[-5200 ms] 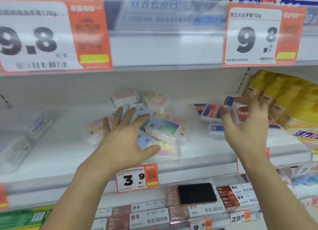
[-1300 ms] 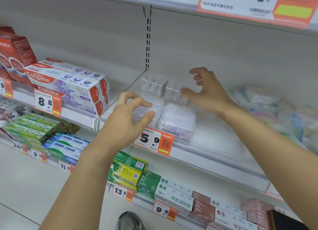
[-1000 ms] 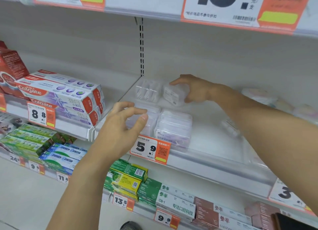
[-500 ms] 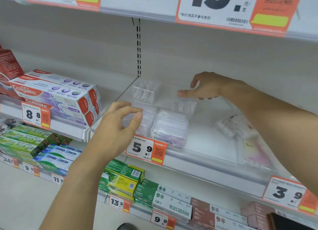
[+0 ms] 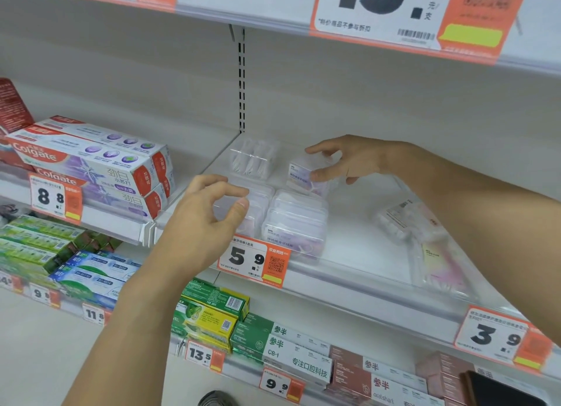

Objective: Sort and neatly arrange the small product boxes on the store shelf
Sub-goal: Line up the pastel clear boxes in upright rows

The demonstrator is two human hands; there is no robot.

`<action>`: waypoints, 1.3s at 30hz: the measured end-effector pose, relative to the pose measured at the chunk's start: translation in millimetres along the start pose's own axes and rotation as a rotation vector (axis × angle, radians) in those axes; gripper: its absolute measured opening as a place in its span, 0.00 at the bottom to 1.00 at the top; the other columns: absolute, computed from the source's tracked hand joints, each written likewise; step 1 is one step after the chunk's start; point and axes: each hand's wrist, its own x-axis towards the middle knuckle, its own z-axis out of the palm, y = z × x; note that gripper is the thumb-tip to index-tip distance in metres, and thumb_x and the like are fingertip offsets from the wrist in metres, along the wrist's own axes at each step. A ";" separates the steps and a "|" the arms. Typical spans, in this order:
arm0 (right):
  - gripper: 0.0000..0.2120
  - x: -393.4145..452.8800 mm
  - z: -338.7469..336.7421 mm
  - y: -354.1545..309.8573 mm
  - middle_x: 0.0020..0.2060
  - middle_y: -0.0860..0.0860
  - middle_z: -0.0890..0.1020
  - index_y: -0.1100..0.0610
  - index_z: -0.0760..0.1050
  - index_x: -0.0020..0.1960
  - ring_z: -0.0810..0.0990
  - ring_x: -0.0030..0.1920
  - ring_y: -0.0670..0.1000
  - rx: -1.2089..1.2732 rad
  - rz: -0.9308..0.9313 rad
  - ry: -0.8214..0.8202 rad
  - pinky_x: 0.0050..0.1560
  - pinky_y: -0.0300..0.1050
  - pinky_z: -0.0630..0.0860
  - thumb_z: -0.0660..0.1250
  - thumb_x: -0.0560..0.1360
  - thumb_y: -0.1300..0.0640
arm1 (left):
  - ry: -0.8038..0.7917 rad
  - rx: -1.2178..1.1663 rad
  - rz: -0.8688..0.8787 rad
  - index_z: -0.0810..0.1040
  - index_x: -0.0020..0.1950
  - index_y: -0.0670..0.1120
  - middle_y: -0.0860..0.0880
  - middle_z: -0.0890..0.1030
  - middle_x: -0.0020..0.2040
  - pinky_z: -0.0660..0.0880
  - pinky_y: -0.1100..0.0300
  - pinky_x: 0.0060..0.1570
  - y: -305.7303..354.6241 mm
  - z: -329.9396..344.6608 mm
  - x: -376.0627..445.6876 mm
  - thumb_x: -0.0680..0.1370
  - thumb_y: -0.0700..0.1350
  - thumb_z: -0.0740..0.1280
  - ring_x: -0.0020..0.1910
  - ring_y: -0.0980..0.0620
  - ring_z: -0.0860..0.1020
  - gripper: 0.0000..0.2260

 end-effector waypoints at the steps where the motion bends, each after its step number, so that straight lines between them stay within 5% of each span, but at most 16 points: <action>1: 0.31 -0.2 2.0 1.7 0.72 0.50 0.67 0.40 0.67 0.73 0.70 0.67 0.47 0.044 -0.008 -0.001 0.53 0.47 0.82 0.72 0.73 0.40 | -0.006 -0.005 0.001 0.81 0.59 0.54 0.55 0.70 0.65 0.64 0.63 0.58 0.7 -1.5 0.2 0.79 0.49 0.66 0.59 0.61 0.69 0.10; 5: 0.26 3.2 10.1 12.0 0.74 0.51 0.66 0.39 0.70 0.72 0.66 0.72 0.48 0.184 -0.034 0.012 0.53 0.51 0.83 0.70 0.75 0.42 | 0.147 0.001 0.064 0.80 0.59 0.54 0.53 0.74 0.61 0.68 0.59 0.60 19.9 -14.9 16.9 0.78 0.50 0.66 0.58 0.57 0.74 0.10; 8: 0.26 6.6 13.8 15.5 0.73 0.49 0.66 0.40 0.71 0.71 0.69 0.70 0.50 0.213 -0.048 0.015 0.54 0.52 0.83 0.72 0.74 0.45 | 0.207 -0.011 0.043 0.81 0.54 0.49 0.51 0.81 0.53 0.74 0.63 0.47 40.3 -15.9 68.3 0.76 0.48 0.67 0.50 0.52 0.80 0.08; 13: 0.26 8.2 18.4 14.0 0.74 0.46 0.66 0.42 0.72 0.71 0.71 0.68 0.50 0.298 -0.070 -0.002 0.54 0.53 0.83 0.73 0.74 0.49 | -0.241 0.361 -0.185 0.60 0.76 0.54 0.44 0.65 0.73 0.68 0.52 0.64 33.2 13.5 157.3 0.70 0.63 0.71 0.69 0.43 0.69 0.38; 15: 0.26 8.1 17.8 9.8 0.74 0.46 0.65 0.39 0.71 0.71 0.71 0.68 0.51 0.262 -0.053 -0.016 0.55 0.52 0.82 0.73 0.74 0.47 | -0.390 0.444 -0.260 0.54 0.77 0.59 0.47 0.60 0.76 0.72 0.51 0.61 21.5 20.7 168.2 0.67 0.65 0.72 0.66 0.43 0.71 0.44; 19: 0.26 4.8 15.5 4.9 0.74 0.46 0.66 0.39 0.69 0.72 0.70 0.68 0.51 0.195 -0.033 -0.005 0.57 0.52 0.81 0.71 0.75 0.44 | -0.397 0.410 -0.272 0.60 0.75 0.58 0.50 0.68 0.70 0.79 0.59 0.41 11.9 17.6 174.1 0.67 0.63 0.71 0.52 0.46 0.77 0.40; 23: 0.27 1.1 17.6 4.8 0.75 0.50 0.65 0.40 0.69 0.73 0.69 0.70 0.51 0.227 -0.028 -0.004 0.59 0.54 0.80 0.71 0.76 0.46 | -0.385 0.168 -0.301 0.63 0.74 0.56 0.49 0.69 0.65 0.80 0.55 0.49 2.9 -2.9 174.0 0.68 0.52 0.75 0.57 0.48 0.75 0.37; 26: 0.27 -0.8 18.5 4.0 0.75 0.52 0.64 0.40 0.67 0.74 0.70 0.70 0.52 0.234 -0.024 -0.003 0.59 0.53 0.80 0.70 0.76 0.46 | -0.417 0.131 -0.278 0.65 0.73 0.50 0.51 0.73 0.64 0.78 0.58 0.51 2.5 -19.7 167.5 0.62 0.50 0.78 0.51 0.51 0.80 0.41; 29: 0.27 -0.5 19.5 0.1 0.75 0.52 0.63 0.41 0.67 0.74 0.71 0.68 0.54 0.211 -0.006 0.001 0.59 0.54 0.80 0.69 0.76 0.45 | -0.345 0.346 -0.229 0.59 0.76 0.51 0.53 0.71 0.63 0.77 0.56 0.53 12.3 -16.9 161.5 0.62 0.58 0.79 0.44 0.49 0.84 0.48; 32: 0.28 1.1 20.2 -4.9 0.75 0.51 0.64 0.39 0.66 0.74 0.72 0.67 0.55 0.189 0.014 -0.001 0.59 0.55 0.80 0.69 0.76 0.42 | -0.379 0.485 -0.276 0.50 0.78 0.58 0.52 0.70 0.67 0.77 0.56 0.53 20.3 -8.7 154.5 0.65 0.70 0.69 0.40 0.46 0.84 0.48; 35: 0.28 3.0 21.8 -8.0 0.75 0.50 0.63 0.38 0.65 0.74 0.72 0.67 0.55 0.159 0.012 -0.005 0.57 0.54 0.81 0.69 0.76 0.42 | -0.430 0.626 -0.284 0.58 0.77 0.51 0.50 0.68 0.73 0.67 0.57 0.55 18.5 -1.6 152.4 0.72 0.73 0.57 0.37 0.48 0.85 0.41; 39: 0.28 4.0 21.1 -7.8 0.76 0.51 0.62 0.39 0.65 0.74 0.70 0.69 0.55 0.178 0.010 -0.003 0.59 0.54 0.80 0.69 0.76 0.43 | -0.328 0.478 -0.334 0.76 0.51 0.41 0.45 0.85 0.38 0.76 0.58 0.45 17.9 -3.9 165.1 0.75 0.71 0.54 0.28 0.45 0.83 0.33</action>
